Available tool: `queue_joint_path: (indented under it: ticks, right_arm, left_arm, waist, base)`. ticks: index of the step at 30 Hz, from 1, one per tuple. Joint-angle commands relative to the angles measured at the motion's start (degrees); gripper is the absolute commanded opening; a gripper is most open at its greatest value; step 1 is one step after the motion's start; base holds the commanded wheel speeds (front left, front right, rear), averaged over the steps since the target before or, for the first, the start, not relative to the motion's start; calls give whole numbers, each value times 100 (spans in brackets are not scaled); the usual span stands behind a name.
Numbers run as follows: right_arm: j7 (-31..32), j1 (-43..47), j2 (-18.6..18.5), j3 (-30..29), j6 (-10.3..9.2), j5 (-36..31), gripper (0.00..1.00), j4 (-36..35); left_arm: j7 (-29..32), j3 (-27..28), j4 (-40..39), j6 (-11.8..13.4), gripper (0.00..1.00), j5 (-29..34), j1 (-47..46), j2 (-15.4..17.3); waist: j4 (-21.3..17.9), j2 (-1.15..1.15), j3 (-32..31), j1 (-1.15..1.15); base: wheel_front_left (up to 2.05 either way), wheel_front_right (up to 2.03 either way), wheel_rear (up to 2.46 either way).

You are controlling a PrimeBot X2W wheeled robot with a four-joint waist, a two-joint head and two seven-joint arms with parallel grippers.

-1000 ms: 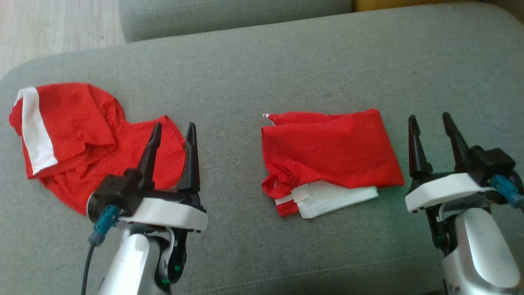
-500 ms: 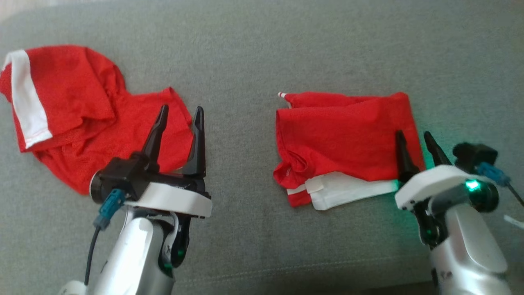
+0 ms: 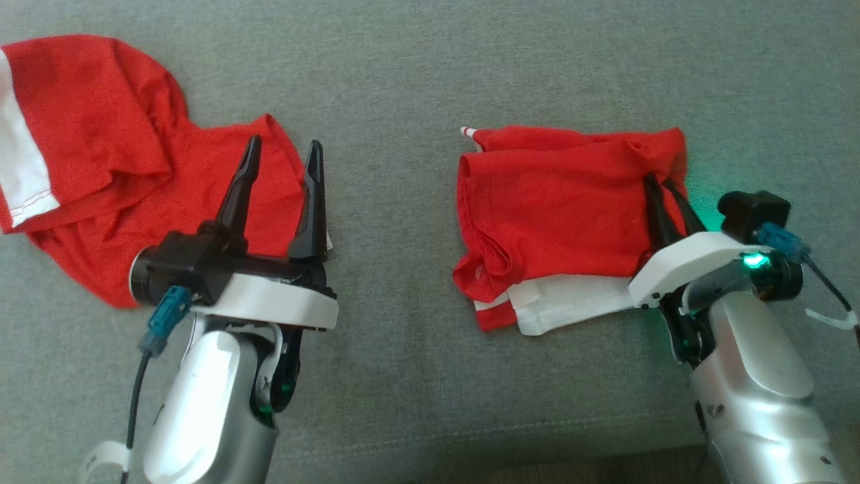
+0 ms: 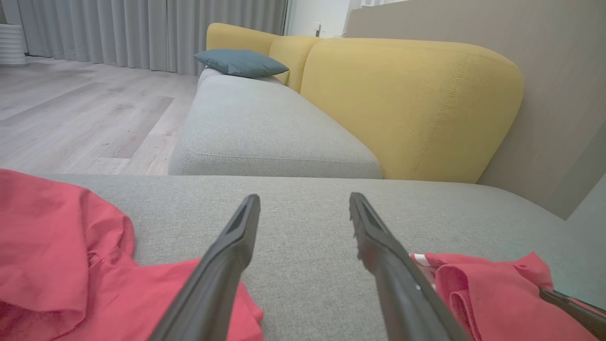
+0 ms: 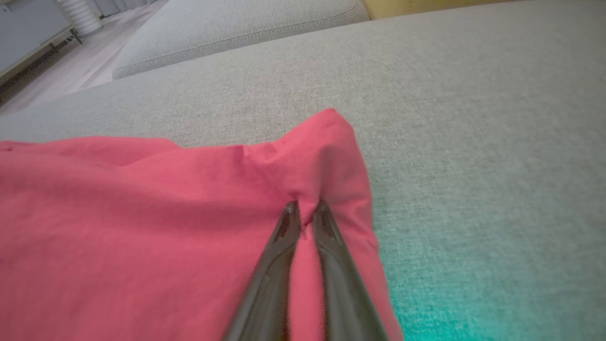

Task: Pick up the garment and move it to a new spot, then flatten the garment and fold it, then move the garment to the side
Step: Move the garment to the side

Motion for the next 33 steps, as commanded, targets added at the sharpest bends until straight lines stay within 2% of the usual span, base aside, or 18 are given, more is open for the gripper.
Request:
queue_joint_path:
  ticks: [1, 4, 7, 12, 13, 14, 19, 22, 30, 31, 32, 33]
  right_arm:
    - [-44, -47, 56, 169, 37, -132, 0, -71]
    - [-169, -222, -4, 91, 37, -485, 0, -161]
    - [-207, -426, -292, 13, 37, -720, 0, -332]
    - [-83, -786, -1144, -41, 37, -951, 0, -475]
    - [-52, -858, -1347, -45, 37, -984, 0, -455]
    - [-3, -1002, -1709, -64, 37, -1016, 0, -380]
    - [67, -1318, -2409, -288, 37, -1031, 0, -16]
    - [28, -1472, -2608, -464, 37, -1023, 0, 203]
    - [-114, -1675, -2593, -455, 37, -968, 0, 505]
    - [-138, -1686, -2584, -454, 37, -984, 4, 534]
    - [-157, -1695, -2557, -456, 37, -952, 22, 567]
    - [-175, -1698, -2544, -443, 37, -935, 62, 600]
  left_arm:
    - [-30, 193, -206, -30, 100, 59, -183, 41]
    - [-30, 240, -191, -46, 100, 96, -191, 41]
    - [-30, 254, -185, -55, 100, 98, -182, 41]
    - [-30, 219, -213, -57, 100, 82, -204, 41]
    - [-30, 211, -220, -57, 100, 79, -214, 41]
    - [-30, 195, -231, -59, 100, 74, -243, 41]
    - [-30, 153, -276, -76, 100, 66, -300, 41]
    - [-30, 153, -288, -89, 100, 61, -309, 41]
    - [-30, 281, -294, -113, 100, 84, -280, 41]
    - [-30, 296, -292, -116, 100, 83, -277, 41]
    - [-30, 310, -289, -118, 100, 83, -272, 41]
    - [-30, 320, -284, -120, 100, 81, -265, 41]
  waist:
    - [-28, 0, 8, 0]
    - [-107, 0, -17, 0]
    - [-186, 0, -57, 0]
    - [-268, 0, -36, 0]
    - [-273, 0, -21, 0]
    - [-269, 0, 22, 0]
    - [-218, 0, 132, 0]
    - [-170, 0, 184, 0]
    - [-112, 0, 223, 0]
    - [-110, 0, 217, 0]
    - [-109, 0, 206, 0]
    - [-109, 0, 192, 0]
  base:
    - [0, 0, 0]
    - [0, 0, 0]
    - [0, 0, 0]
    - [0, 0, 0]
    - [0, 0, 0]
    - [0, 0, 0]
    - [0, 0, 0]
    - [0, 0, 0]
    - [0, 0, 0]
    - [0, 0, 0]
    - [0, 0, 0]
    - [0, 0, 0]
